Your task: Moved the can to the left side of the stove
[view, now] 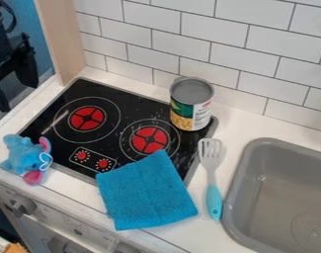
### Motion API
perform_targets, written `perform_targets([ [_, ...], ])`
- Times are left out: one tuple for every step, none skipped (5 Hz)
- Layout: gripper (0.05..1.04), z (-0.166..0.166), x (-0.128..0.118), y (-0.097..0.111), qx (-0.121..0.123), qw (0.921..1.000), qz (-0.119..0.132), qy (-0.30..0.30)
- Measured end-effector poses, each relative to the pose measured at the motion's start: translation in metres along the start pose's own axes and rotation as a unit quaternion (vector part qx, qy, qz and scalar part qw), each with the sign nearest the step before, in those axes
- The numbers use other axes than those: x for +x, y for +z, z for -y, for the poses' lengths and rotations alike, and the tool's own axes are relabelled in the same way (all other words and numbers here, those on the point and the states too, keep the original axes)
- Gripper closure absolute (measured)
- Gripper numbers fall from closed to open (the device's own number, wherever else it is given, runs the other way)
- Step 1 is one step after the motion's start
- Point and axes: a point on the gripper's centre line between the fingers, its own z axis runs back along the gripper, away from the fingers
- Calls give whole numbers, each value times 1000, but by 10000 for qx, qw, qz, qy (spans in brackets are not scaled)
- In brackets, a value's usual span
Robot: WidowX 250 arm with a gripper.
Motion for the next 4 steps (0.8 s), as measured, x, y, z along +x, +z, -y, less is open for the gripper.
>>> perform_targets([
  [83,-2,-3,-8,117,9999,-99,-14],
  [83,-4,-15,-13,169,9995,-236,-122],
  [83,2,-38,-4,67,9993,-180,-333],
  [83,15,-77,6,-17,9983,65,-571],
])
